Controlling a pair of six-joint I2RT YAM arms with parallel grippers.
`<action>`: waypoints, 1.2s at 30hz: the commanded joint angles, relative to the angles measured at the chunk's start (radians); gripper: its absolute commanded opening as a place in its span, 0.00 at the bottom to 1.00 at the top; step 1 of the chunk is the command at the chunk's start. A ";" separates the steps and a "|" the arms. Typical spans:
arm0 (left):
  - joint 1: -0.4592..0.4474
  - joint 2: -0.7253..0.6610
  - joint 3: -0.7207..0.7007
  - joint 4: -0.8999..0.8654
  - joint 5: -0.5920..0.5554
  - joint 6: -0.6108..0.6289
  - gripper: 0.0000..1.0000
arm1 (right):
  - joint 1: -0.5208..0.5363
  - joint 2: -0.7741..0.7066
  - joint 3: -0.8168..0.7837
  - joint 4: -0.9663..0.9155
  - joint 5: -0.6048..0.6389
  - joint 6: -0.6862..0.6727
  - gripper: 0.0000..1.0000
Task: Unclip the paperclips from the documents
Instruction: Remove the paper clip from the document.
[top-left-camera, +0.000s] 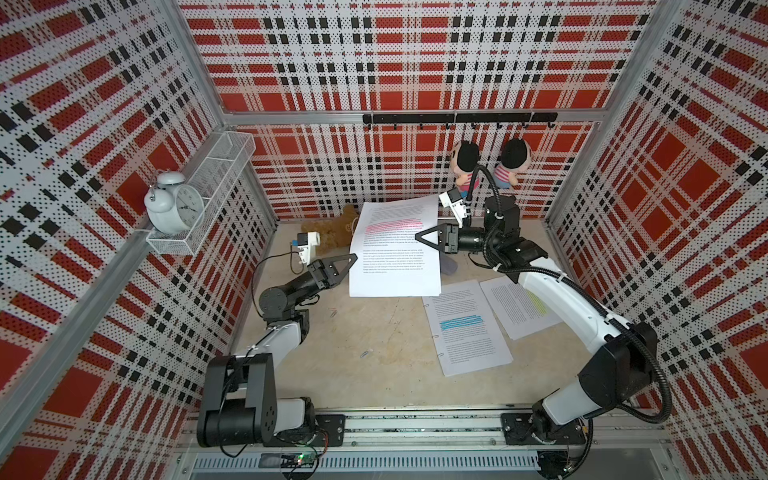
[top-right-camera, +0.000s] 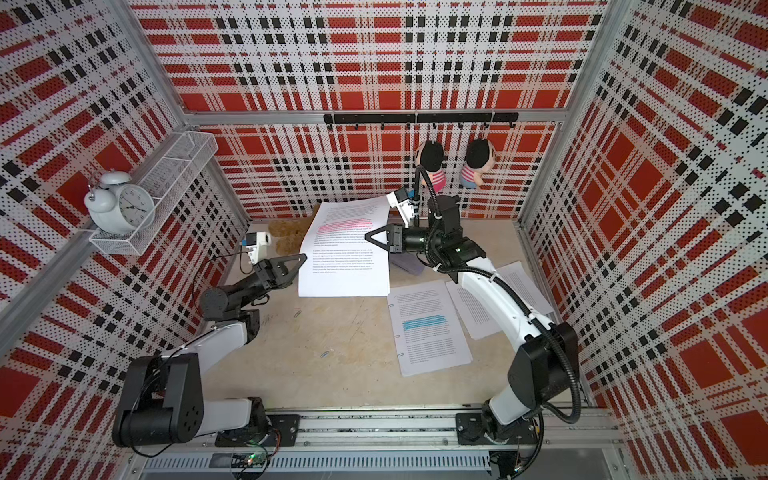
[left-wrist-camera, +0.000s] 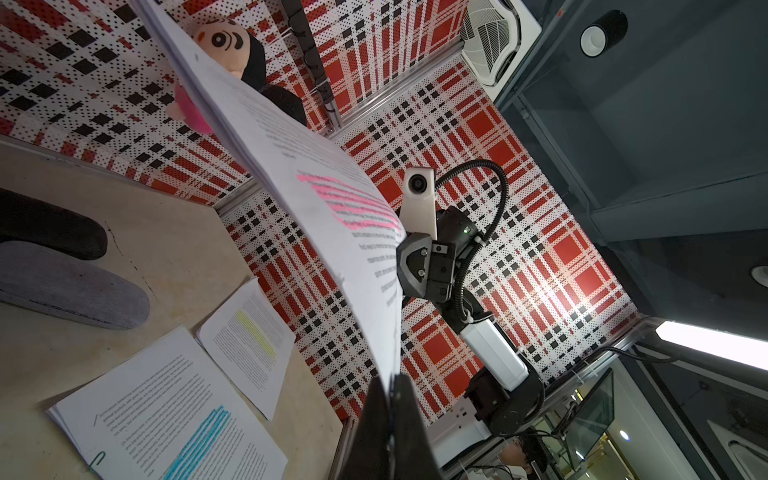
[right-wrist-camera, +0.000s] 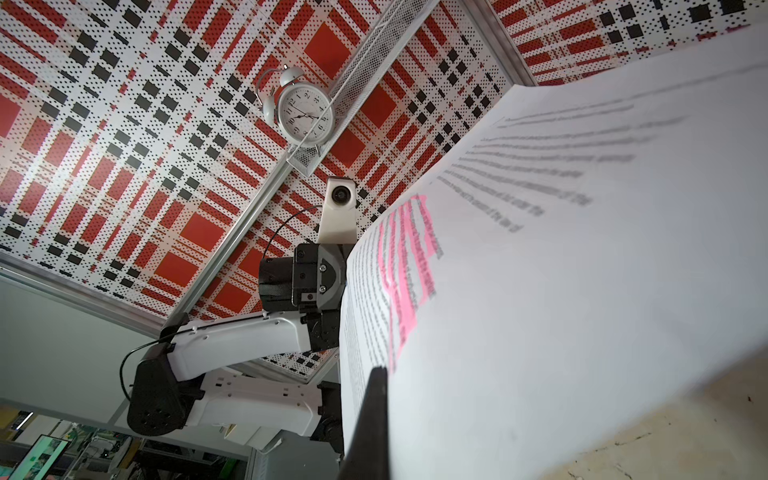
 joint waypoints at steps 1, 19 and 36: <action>0.076 -0.029 -0.012 -0.049 -0.115 0.060 0.00 | -0.119 -0.083 -0.005 0.002 0.071 -0.028 0.00; 0.069 -0.059 -0.012 -0.109 -0.111 0.104 0.00 | -0.181 -0.097 -0.030 -0.010 0.025 -0.043 0.00; 0.023 -0.143 -0.046 -0.428 -0.094 0.341 0.00 | -0.238 0.133 0.445 -0.555 -0.014 -0.409 0.00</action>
